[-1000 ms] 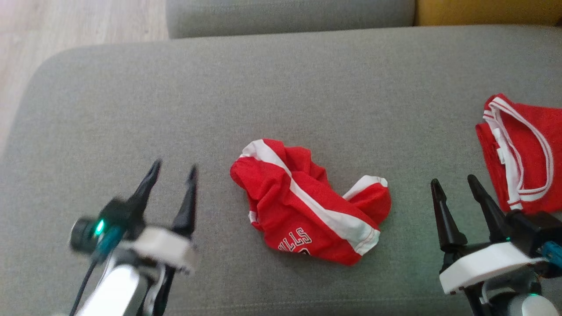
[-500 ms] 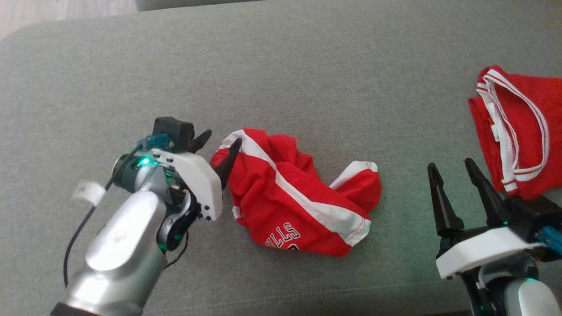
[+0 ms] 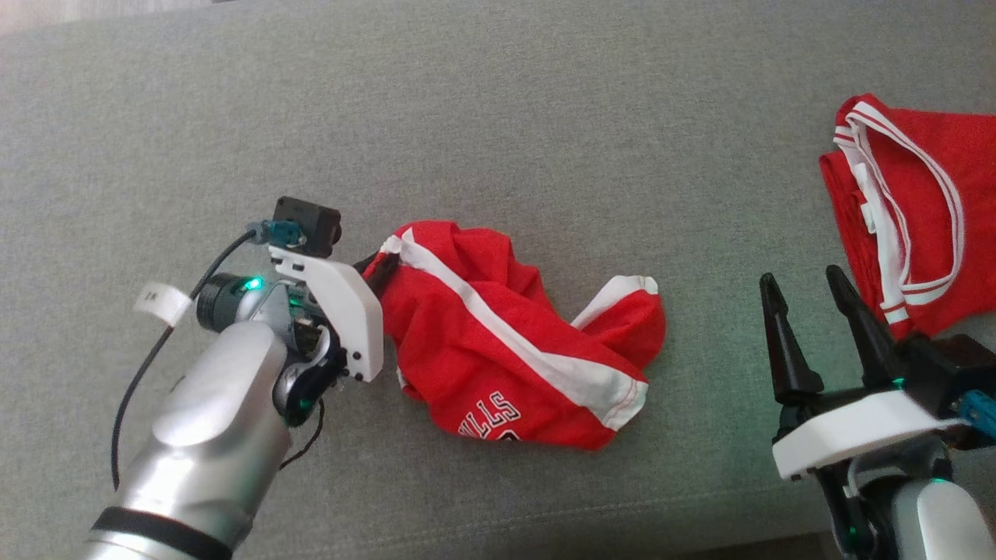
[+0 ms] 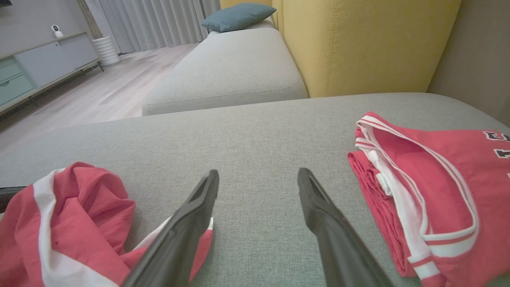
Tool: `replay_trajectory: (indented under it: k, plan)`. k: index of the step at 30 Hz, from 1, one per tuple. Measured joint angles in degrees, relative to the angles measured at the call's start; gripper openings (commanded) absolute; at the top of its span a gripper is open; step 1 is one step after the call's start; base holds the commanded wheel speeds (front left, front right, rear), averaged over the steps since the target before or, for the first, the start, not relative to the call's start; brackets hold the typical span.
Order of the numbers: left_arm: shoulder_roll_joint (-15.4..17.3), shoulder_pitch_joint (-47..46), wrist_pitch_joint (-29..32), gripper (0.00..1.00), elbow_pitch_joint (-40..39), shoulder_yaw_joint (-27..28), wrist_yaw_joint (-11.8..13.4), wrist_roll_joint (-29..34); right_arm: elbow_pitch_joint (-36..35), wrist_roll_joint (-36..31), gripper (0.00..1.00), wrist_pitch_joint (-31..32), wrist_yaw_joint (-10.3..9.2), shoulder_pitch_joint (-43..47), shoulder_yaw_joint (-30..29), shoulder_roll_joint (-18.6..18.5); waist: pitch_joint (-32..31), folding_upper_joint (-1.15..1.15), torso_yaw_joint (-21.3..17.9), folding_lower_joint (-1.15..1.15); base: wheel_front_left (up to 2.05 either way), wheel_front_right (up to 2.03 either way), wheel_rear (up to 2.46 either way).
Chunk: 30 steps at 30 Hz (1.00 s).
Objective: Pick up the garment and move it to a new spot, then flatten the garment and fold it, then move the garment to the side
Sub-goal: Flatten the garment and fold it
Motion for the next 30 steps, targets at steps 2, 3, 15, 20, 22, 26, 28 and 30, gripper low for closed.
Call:
replay_trajectory:
  k: [2, 3, 15, 20, 22, 26, 28, 30]
  plan:
    - [-0.13, -0.12, -1.37, 0.00, 0.65, -0.30, 0.02, 0.04, 0.20, 0.01, 1.00, -0.03, 0.00, -0.25, -0.08, 0.00, -0.03, 0.00, -0.01, 0.00, 0.00, 0.00, 0.00]
    - [-0.19, -0.12, -2.19, 0.00, 0.79, -0.32, 0.05, 0.16, 0.19, 0.00, 1.00, -0.13, 0.00, -0.27, -0.07, 0.00, -0.08, 0.00, 0.02, 0.00, 0.00, 0.00, 0.00]
    - [-0.08, 4.39, -9.34, 0.00, -4.85, -0.21, 3.18, 0.62, 3.35, 2.66, 1.00, 8.27, 0.00, 3.91, 15.78, -4.45, -0.75, 0.00, 2.16, 0.00, 0.00, 0.00, 0.00]
    - [-0.04, 6.09, -9.81, 0.00, -7.51, -0.35, 4.14, 0.69, 4.91, 3.57, 1.00, 10.16, 0.00, 5.15, 17.01, -5.35, -0.28, 0.00, 3.81, 0.00, 0.00, 0.00, 0.00]
    - [0.03, 6.12, -9.81, 0.00, -8.28, -0.36, 4.20, 0.69, 5.46, 3.58, 1.00, 10.20, 0.00, 5.14, 16.93, -5.31, -0.08, 0.00, 4.18, 0.00, 0.00, 0.00, 0.00]
    - [0.13, 6.16, -9.80, 0.00, -9.37, -0.42, 4.69, 0.69, 7.57, 3.60, 1.00, 10.76, 0.00, 5.00, 16.51, -4.98, 0.12, 0.00, 4.53, 0.00, 0.00, 0.00, 0.00]
    - [0.16, 6.20, -9.81, 0.00, -9.78, -0.42, 4.98, 0.68, 8.77, 3.60, 1.00, 10.73, 0.00, 4.59, 16.37, -4.59, 0.12, 0.00, 4.50, 0.00, 0.00, 0.00, 0.00]
    - [0.22, 6.22, -9.81, 0.00, -10.03, -0.41, 5.19, 0.68, 10.16, 3.60, 1.00, 10.68, 0.00, 3.91, 15.94, -3.91, 0.15, 0.00, 4.45, 0.00, 0.00, 0.00, 0.00]
